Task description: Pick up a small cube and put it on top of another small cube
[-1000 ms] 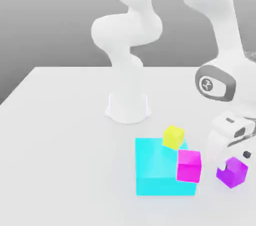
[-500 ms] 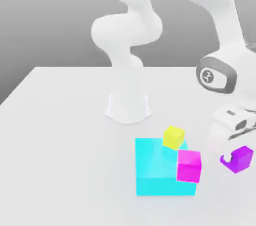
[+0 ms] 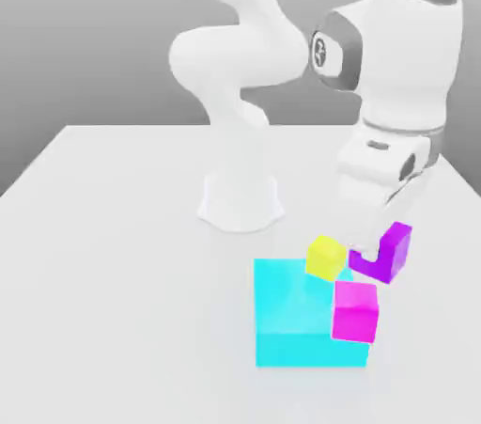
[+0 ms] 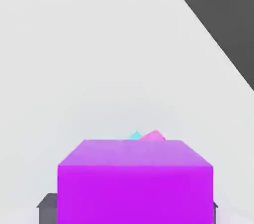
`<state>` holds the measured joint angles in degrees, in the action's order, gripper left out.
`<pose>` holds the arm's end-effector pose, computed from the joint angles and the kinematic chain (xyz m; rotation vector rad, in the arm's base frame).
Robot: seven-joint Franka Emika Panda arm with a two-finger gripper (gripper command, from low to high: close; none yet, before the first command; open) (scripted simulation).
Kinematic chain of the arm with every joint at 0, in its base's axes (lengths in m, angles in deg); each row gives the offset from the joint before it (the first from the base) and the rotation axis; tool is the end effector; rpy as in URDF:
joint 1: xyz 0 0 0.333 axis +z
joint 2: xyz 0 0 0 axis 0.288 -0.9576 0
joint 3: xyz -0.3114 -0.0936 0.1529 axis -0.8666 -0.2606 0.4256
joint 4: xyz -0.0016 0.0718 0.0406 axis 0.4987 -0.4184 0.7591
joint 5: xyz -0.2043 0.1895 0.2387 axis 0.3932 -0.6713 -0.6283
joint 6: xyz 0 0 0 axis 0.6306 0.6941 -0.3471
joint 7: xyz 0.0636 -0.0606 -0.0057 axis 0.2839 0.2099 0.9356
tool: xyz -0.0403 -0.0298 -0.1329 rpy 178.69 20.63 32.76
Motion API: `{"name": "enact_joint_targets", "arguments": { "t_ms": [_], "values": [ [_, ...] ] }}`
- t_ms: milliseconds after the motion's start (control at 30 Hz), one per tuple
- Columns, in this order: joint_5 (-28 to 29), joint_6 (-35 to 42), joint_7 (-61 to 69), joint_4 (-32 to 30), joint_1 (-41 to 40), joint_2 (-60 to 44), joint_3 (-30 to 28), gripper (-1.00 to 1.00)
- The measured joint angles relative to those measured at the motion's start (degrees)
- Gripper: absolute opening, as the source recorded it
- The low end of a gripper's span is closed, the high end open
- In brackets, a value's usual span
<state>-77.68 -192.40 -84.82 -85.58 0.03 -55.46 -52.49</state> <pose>0.3742 0.1462 0.3349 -3.1227 -0.3063 0.0035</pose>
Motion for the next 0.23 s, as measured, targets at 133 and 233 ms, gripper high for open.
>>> {"name": "enact_joint_targets", "arguments": {
  "t_ms": [133,233],
  "values": [
    [0.92,-7.88,0.28,-1.63,-0.29,-6.26,-0.22,1.00],
    [0.92,-7.88,0.28,-1.63,-0.29,-6.26,-0.22,1.00]
  ]
}}
